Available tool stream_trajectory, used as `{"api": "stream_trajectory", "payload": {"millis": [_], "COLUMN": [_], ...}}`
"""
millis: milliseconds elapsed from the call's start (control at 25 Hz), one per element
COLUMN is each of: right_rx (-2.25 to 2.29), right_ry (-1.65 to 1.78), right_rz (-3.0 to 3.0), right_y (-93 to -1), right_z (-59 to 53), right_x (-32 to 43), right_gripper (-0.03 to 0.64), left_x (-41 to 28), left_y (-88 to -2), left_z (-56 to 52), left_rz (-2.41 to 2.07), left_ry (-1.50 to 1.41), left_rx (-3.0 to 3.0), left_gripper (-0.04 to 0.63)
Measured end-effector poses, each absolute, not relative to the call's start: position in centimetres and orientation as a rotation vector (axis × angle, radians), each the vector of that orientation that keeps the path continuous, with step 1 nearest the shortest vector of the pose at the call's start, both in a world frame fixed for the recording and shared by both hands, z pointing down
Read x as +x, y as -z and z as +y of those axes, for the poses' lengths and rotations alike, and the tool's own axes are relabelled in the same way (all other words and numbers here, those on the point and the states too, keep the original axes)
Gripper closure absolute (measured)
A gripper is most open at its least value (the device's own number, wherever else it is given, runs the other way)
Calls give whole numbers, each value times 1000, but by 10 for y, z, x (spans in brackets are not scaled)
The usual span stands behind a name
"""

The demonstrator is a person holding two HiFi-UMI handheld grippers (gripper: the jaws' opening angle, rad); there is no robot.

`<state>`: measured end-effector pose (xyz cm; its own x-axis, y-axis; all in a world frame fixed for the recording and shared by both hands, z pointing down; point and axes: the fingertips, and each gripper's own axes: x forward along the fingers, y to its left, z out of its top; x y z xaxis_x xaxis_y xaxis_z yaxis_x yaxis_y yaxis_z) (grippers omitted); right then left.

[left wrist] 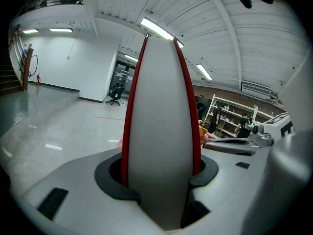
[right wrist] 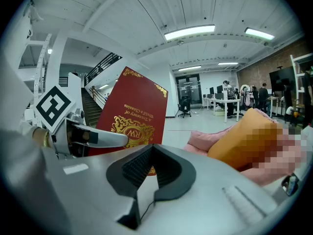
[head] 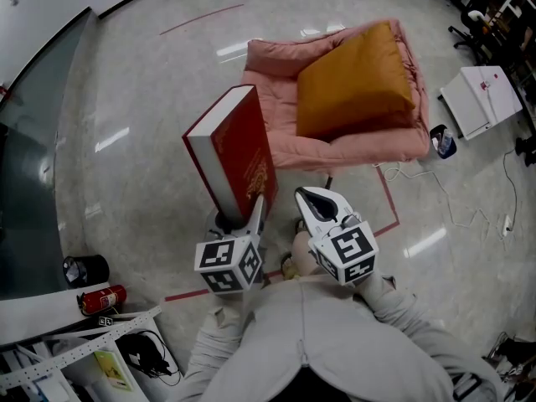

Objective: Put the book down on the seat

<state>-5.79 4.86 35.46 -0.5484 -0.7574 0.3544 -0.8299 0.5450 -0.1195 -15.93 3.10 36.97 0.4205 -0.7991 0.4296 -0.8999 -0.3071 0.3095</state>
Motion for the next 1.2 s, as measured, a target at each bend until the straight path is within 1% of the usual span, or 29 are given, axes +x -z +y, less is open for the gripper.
{"api": "stream_trajectory", "payload": {"millis": [400,1200], "right_rx": [1328,1326], "right_ry": [-417,-478], "right_rz": [-2510,-2492], "right_y": [-367,-371], "right_z": [-5,-194], "right_x": [-49,-34], "right_gripper": [618,618], "left_x": [-157,-145], "left_y": [-385,-414], "left_z": [-25,-191], "left_rz": [-1435,-1398], "left_ry": [-290,-394], "left_rx": [2163,2064], "left_gripper": [354,353]}}
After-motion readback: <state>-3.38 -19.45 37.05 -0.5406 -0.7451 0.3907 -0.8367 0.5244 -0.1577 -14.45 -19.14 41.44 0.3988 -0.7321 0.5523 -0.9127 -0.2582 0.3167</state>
